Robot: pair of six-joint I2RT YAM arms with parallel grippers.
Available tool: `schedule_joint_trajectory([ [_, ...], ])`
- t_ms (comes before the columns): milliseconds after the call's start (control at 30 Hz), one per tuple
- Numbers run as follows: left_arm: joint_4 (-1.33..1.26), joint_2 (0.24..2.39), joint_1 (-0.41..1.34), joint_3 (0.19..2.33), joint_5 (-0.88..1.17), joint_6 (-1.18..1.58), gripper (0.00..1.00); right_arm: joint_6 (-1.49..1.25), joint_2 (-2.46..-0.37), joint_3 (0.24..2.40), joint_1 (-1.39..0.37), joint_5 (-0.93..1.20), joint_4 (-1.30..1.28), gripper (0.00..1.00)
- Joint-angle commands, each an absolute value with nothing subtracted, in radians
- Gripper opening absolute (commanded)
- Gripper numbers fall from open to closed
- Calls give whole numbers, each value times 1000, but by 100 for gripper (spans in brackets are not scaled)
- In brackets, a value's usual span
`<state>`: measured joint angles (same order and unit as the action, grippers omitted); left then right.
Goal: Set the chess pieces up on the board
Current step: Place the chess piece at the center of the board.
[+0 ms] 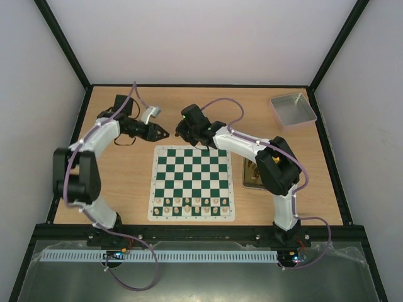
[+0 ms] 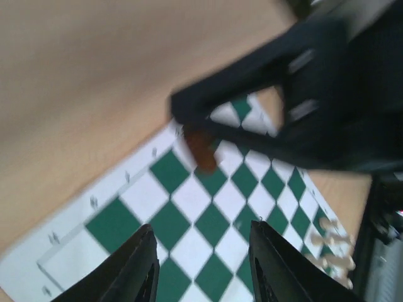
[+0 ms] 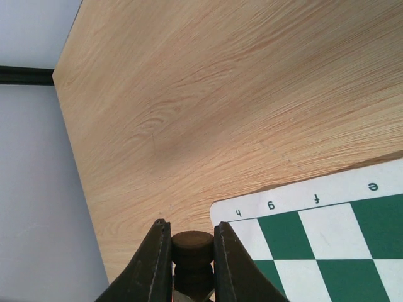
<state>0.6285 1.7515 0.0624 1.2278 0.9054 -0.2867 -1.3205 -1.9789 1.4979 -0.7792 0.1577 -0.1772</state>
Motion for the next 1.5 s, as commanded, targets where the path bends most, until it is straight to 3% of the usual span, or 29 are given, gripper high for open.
schedule_joint_trajectory([
  [0, 318, 1640, 90, 1171, 762, -48, 39, -1319, -1959, 1479, -785, 115, -170, 6],
  [133, 167, 1627, 94, 1073, 754, 35, 33, -1354, -1957, 1458, -784, 114, -141, 6],
  [533, 80, 1672, 84, 1041, 892, 110, 32, -1428, -2015, 1493, -784, 132, -52, 6],
  [867, 98, 1687, 85, 1048, 957, 110, 33, -1426, -2103, 1578, -785, 121, -79, 6],
  [1467, 111, 1699, 84, 1048, 899, 91, 33, -1409, -2112, 1652, -778, 125, -105, 6],
])
